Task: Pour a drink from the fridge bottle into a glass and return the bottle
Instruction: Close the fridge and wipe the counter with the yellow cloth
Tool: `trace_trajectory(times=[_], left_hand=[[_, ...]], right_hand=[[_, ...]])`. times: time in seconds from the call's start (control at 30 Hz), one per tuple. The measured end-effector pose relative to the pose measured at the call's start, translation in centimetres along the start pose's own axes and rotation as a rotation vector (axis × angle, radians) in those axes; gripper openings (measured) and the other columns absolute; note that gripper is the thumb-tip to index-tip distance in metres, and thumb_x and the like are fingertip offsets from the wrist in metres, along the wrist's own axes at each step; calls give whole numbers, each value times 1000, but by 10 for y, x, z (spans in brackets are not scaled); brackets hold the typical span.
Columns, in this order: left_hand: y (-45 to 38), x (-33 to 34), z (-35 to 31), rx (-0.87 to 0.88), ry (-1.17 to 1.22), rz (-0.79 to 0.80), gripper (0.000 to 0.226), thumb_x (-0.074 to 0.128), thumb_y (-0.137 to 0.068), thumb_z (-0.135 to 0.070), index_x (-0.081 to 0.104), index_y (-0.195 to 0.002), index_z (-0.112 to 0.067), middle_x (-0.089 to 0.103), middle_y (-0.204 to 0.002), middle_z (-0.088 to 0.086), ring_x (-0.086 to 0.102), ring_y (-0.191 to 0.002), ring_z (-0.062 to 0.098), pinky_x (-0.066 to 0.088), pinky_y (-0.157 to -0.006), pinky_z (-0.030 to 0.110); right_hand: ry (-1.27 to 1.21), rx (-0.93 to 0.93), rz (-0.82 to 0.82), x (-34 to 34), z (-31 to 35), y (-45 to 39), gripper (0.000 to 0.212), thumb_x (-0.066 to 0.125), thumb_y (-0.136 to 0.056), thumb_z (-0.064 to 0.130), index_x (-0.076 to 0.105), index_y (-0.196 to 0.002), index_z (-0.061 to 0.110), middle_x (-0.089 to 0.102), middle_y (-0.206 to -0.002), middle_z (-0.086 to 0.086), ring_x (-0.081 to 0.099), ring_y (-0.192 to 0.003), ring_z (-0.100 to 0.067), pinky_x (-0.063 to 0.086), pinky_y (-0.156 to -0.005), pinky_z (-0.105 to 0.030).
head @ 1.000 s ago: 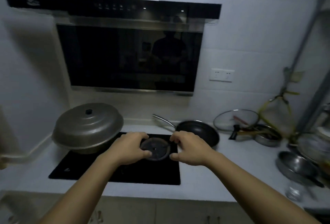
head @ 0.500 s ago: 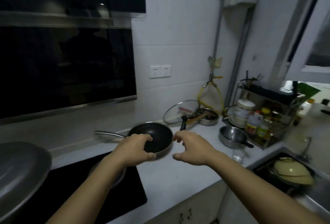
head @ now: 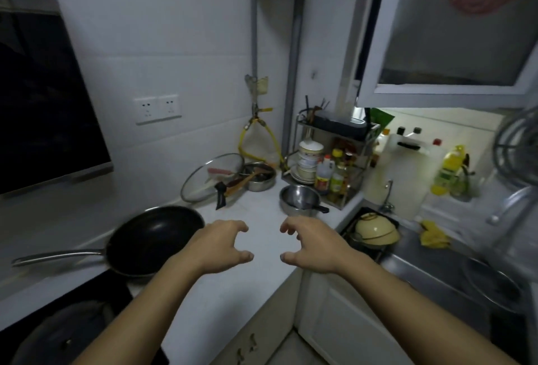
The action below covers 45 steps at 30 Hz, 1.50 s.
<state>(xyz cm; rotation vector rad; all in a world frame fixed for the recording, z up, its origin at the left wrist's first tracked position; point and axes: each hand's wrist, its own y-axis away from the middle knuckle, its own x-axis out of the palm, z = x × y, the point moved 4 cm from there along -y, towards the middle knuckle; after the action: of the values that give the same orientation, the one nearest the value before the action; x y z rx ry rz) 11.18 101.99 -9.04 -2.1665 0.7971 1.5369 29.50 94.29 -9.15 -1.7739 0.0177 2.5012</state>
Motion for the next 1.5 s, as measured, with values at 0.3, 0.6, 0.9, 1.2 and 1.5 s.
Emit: trace_trajectory(times=[0.3,0.6,0.9,1.2,1.5], left_hand=[[-92,50,-57,84,17,40,67,67,-79,-54,46,-139,-31,59,-134,0,61,-112,19,52,-91,35],[-180,106,-84,42,118,47,73,67,-77,-56,41,-142,-33,59,-134,0,61,-114,17,52,-90,34],[-260,167,-50,-68,287,98,78,71,-76,-54,37,-143,-33,59,-133,1,64,-105,16,54,-88,31],[-341,236,-6,-110,483,159,95,83,-69,-45,31,-147,-31,55,-134,-2,58,-111,14,51,-93,29],[-380,317,-19,-92,662,200,59,88,-56,-16,56,-104,-30,56,-98,-25,56,-87,-17,52,-82,19]], right_hand=[[-8,107,-47,-12,-106,-8,54,71,-77,47,53,-124,29,58,-123,6,58,-98,-14,54,-82,-37],[-23,165,-25,-18,-204,-43,55,72,-78,44,53,-126,29,57,-122,6,59,-102,-14,52,-84,-33],[-92,209,81,28,-271,-102,54,70,-78,42,52,-126,25,58,-121,3,59,-105,-18,52,-85,-35],[-295,398,139,99,-323,-163,40,74,-77,38,53,-110,30,61,-103,3,58,-90,-13,49,-74,-28],[-295,431,346,169,-369,-188,82,65,-94,34,13,-157,19,23,-162,2,26,-147,-15,13,-100,-5]])
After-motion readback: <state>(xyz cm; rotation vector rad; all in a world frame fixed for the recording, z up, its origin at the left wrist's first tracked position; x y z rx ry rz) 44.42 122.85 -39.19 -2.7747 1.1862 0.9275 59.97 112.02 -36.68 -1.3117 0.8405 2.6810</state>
